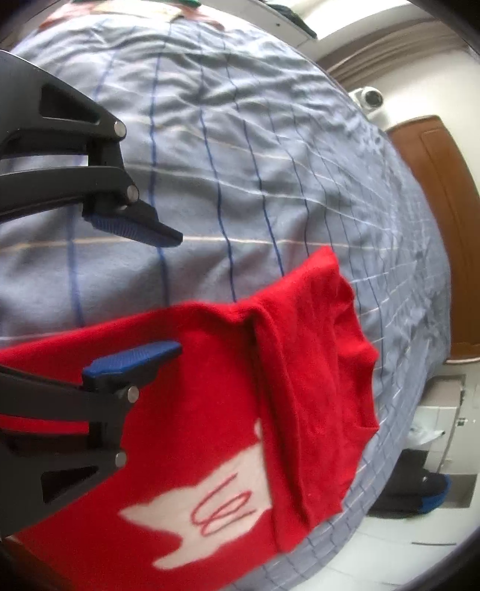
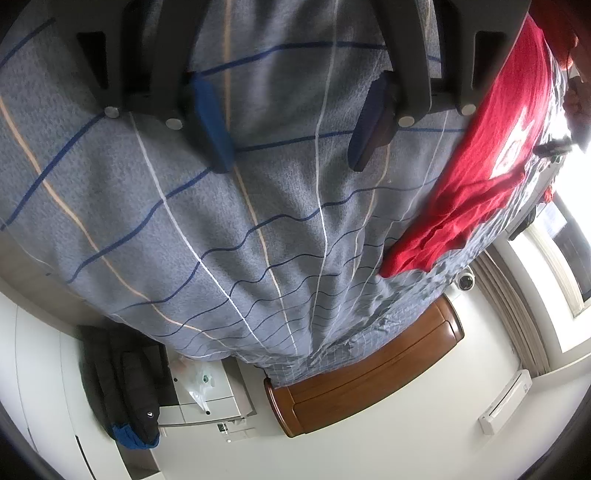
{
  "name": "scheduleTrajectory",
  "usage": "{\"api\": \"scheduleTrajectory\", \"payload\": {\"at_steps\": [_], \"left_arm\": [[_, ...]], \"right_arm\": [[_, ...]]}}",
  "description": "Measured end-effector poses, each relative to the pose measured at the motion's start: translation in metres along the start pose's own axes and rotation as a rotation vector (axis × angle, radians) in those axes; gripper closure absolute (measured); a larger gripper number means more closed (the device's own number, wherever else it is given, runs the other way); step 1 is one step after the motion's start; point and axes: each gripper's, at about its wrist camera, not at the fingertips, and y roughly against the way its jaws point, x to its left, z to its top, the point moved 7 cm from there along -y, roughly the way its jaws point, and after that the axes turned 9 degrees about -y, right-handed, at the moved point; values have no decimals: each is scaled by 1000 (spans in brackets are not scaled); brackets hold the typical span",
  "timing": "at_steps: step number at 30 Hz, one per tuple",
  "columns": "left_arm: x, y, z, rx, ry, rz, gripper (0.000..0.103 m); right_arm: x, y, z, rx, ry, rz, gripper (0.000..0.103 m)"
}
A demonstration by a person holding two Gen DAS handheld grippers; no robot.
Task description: Fold small clothes
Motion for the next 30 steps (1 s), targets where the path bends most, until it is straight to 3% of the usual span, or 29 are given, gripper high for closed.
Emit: {"api": "scheduleTrajectory", "payload": {"at_steps": [2,4,5,6,8,13,18,20,25,26,29,30], "left_arm": [[0,-12,10,-13,38,-5,50],[6,-27,23,-30,45,53,54],[9,-31,28,-36,46,85,61],[13,-35,26,-39,54,95,79],[16,-37,22,-51,120,40,98],[7,-29,7,-70,94,62,99],[15,-3,2,-91,160,-9,85],[22,8,8,-128,192,-29,75],[31,14,41,-186,239,-33,72],[29,5,50,-175,241,-49,68],[21,-27,48,-81,231,-80,68],[18,-41,37,-28,223,-84,79]], "right_arm": [[1,0,0,0,1,-2,38],[1,-1,0,0,4,-6,38],[2,-2,0,0,5,-8,38],[2,-2,1,0,6,-10,38],[3,-3,1,1,7,-12,38],[3,-3,1,0,6,-10,38],[3,-3,0,-1,6,-9,38],[3,-3,0,-1,6,-10,38],[3,-3,0,-1,7,-11,38],[3,-3,0,-1,7,-11,38],[4,-4,0,-1,9,-14,38],[4,-4,0,-1,10,-16,38]]}}
